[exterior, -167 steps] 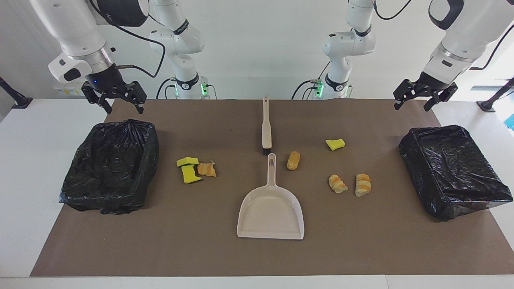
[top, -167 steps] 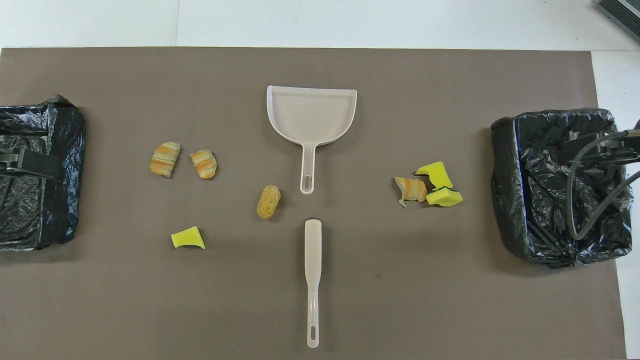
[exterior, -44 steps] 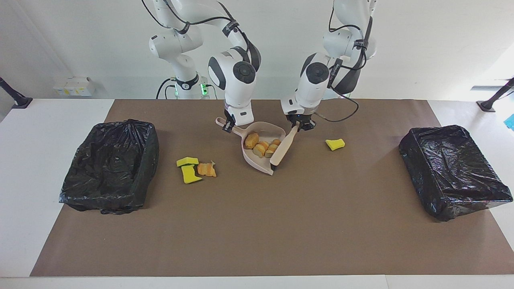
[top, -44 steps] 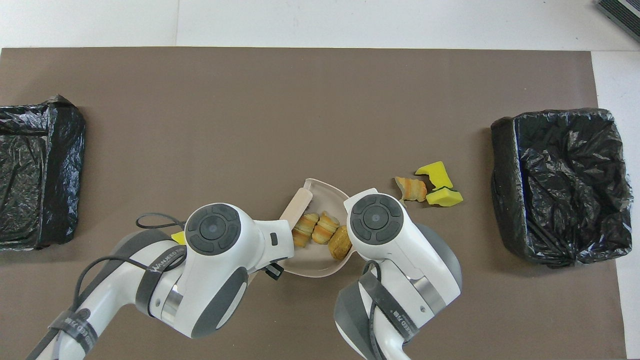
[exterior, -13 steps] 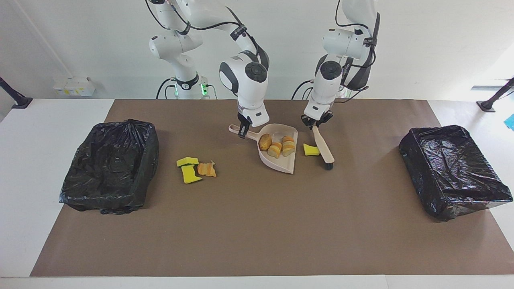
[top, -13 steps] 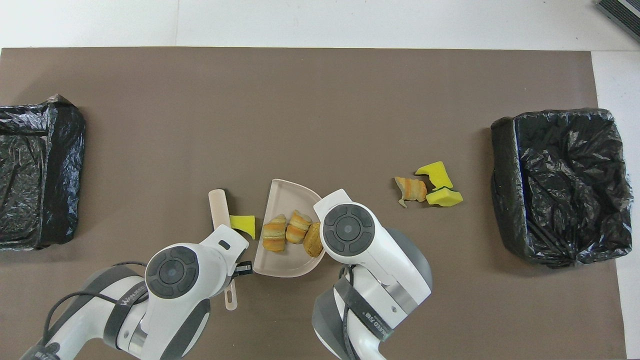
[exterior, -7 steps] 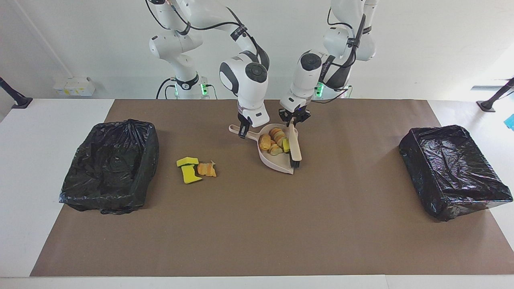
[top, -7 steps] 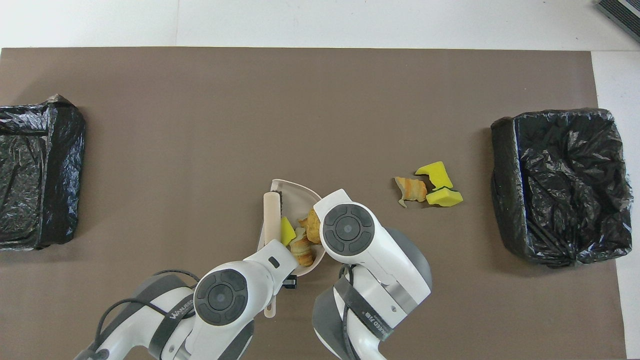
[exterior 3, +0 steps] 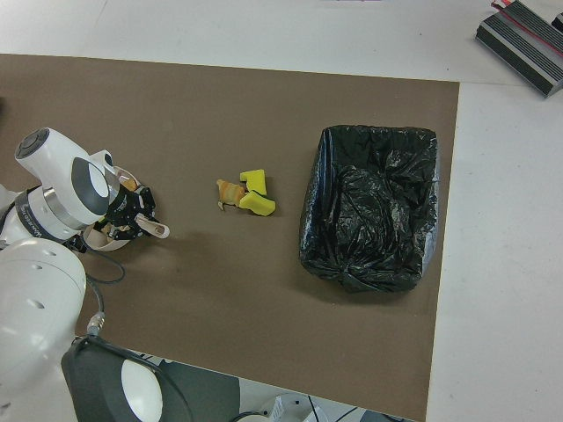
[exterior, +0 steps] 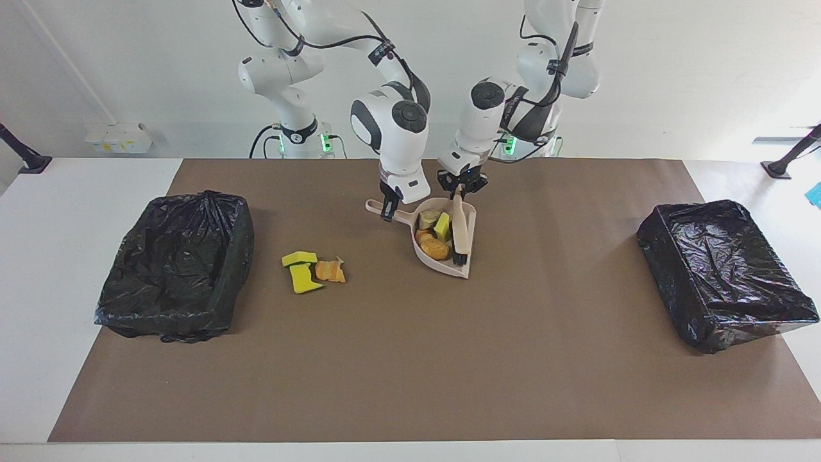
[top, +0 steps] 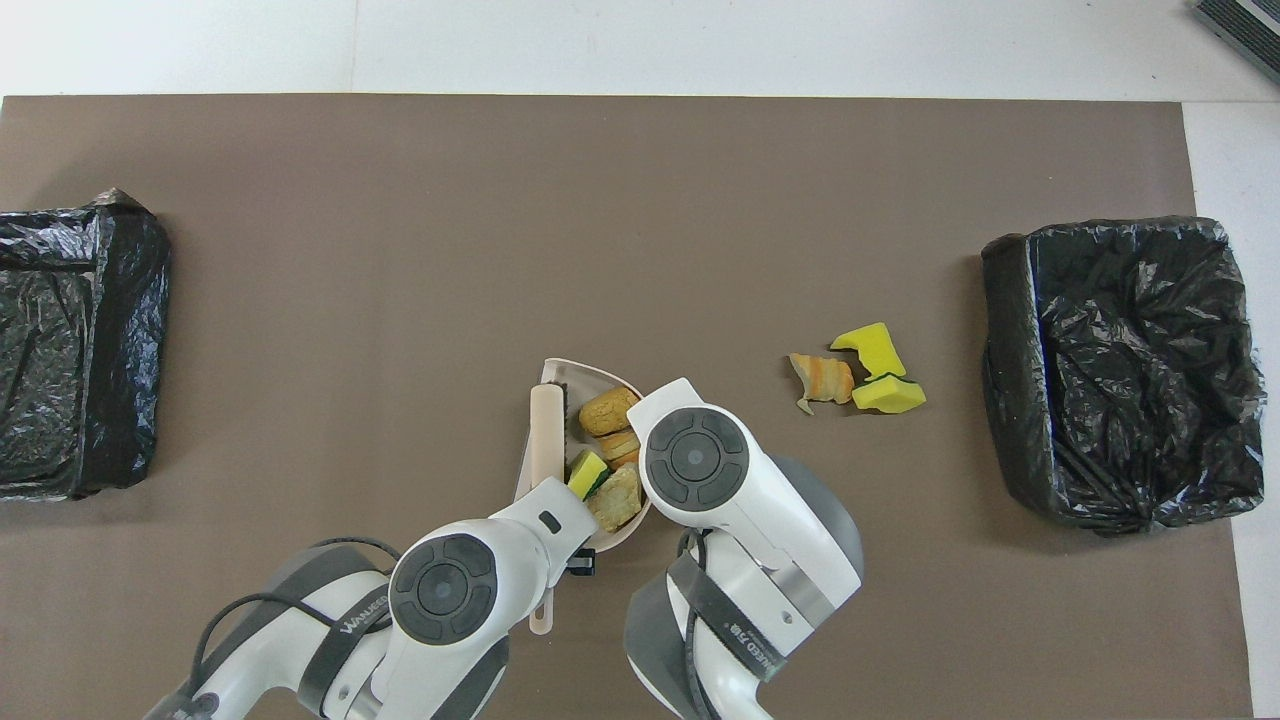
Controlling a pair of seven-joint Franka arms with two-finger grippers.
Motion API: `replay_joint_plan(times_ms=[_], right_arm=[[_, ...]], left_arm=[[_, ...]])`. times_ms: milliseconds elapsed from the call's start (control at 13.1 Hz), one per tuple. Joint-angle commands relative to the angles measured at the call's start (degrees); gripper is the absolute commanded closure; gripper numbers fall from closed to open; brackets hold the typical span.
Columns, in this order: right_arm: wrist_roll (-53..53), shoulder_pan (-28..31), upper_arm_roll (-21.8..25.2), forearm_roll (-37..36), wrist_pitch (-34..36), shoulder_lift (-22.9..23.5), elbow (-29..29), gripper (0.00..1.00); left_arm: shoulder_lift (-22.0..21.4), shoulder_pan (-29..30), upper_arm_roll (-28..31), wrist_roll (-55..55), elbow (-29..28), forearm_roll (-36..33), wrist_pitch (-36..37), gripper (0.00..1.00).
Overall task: Sweep and dump trash in bin
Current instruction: 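Carry the dustpan to the bin farther right and tip it with the right gripper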
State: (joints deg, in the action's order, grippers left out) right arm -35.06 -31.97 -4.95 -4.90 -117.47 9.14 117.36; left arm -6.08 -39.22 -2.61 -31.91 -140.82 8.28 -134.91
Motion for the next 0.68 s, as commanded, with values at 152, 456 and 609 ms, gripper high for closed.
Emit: replay_joint_plan(times_ms=[152,456,609], right_arm=[[-0.8,0.3,-0.3,-0.1,0.0,0.7,-0.9,1.00],[3.3,0.5,-0.3,2.0,-0.8,0.3,-0.8,1.00],[3.2,2.4,-0.3,5.1,-3.1,-0.2,-0.5,1.00]], left_arm=[[1.0,7.1,0.1,0.9,4.1,0.1,6.9,1.00],[0.4,10.7,0.1,1.0,8.2,-4.0,14.4,1.00],[0.0,12.7,0.2,1.0,9.7,-6.1,17.9,1.00]])
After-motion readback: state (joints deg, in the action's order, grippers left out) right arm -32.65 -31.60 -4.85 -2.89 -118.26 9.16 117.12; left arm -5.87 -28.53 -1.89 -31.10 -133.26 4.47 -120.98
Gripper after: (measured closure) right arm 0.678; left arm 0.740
